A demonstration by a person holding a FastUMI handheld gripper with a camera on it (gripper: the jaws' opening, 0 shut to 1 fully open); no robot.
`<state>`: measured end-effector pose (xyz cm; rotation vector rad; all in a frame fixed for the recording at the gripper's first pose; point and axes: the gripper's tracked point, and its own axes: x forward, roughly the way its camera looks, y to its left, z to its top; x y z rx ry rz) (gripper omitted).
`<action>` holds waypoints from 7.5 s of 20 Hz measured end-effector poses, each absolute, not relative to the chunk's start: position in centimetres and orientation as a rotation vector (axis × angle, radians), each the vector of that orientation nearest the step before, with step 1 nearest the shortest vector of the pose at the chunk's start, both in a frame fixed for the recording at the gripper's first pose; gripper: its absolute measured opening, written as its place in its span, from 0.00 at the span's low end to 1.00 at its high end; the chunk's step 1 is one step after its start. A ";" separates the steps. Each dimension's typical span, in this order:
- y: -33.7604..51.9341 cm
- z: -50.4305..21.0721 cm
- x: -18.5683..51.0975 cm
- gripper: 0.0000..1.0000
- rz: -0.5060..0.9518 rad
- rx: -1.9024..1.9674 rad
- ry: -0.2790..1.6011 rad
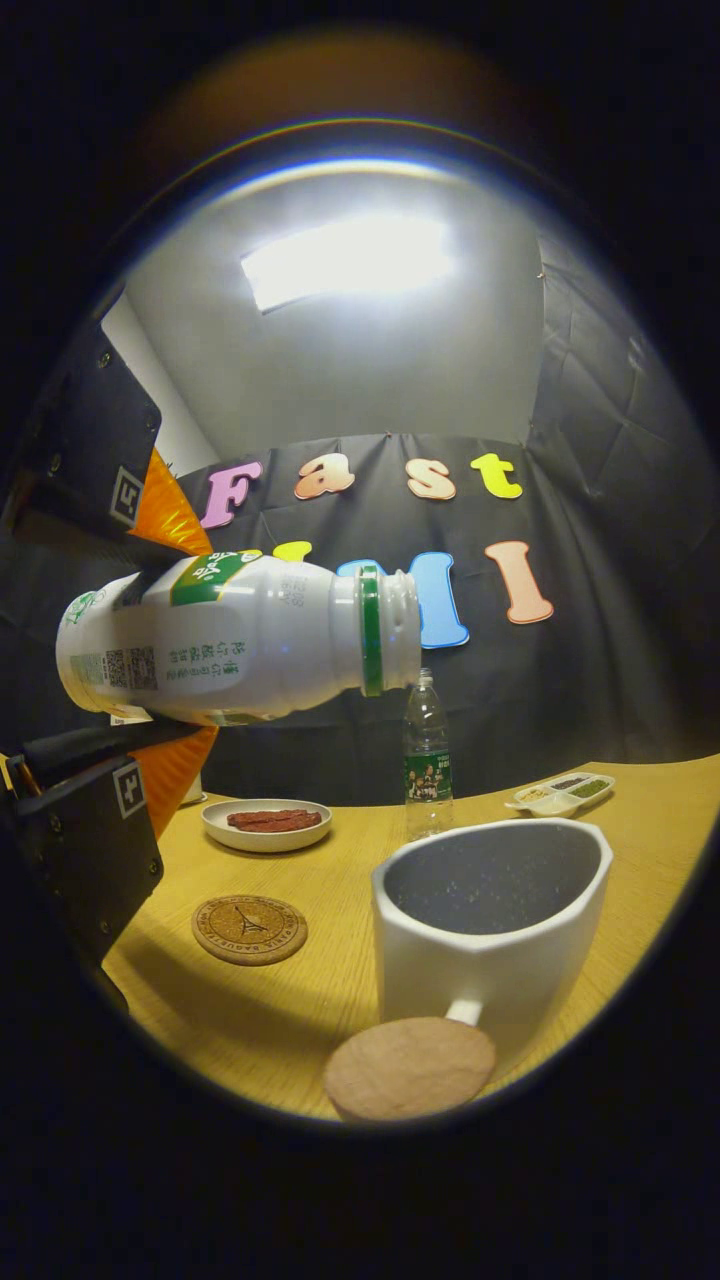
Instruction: Take the bottle from table, then pour the juice into the cup, finally place the bottle on the coaster
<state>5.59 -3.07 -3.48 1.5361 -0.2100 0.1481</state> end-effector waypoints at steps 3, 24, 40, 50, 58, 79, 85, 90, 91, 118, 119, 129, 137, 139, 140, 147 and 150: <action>-3.4 -3.2 6.1 0.70 0.152 1.547 -0.224; -3.5 -3.1 6.0 0.70 0.161 1.581 -0.240; -3.1 -3.6 5.7 0.70 0.164 1.604 -0.240; -2.9 -3.4 5.4 0.70 0.169 1.620 -0.243; -2.8 -3.4 5.4 0.70 0.172 1.628 -0.242; -3.2 -3.5 5.4 0.70 0.162 1.654 -0.265; -3.5 -3.5 5.3 0.70 0.155 1.666 -0.279; -3.3 -3.2 5.5 0.70 0.162 1.673 -0.289; -3.4 -3.2 5.5 0.70 0.162 1.670 -0.294; -5.0 -3.5 6.3 0.70 0.110 1.677 -0.347; -5.0 -3.6 6.3 0.70 0.107 1.680 -0.348; -4.8 -3.8 6.1 0.70 0.096 1.732 -0.337; -5.2 -3.1 6.1 0.70 0.093 1.765 -0.370; -5.2 -3.1 6.1 0.70 0.087 1.770 -0.375; -5.3 -2.9 6.2 0.70 0.086 1.771 -0.375; -5.8 -2.6 6.3 0.70 0.075 1.828 -0.396; -5.4 -2.6 6.5 0.70 0.079 1.840 -0.396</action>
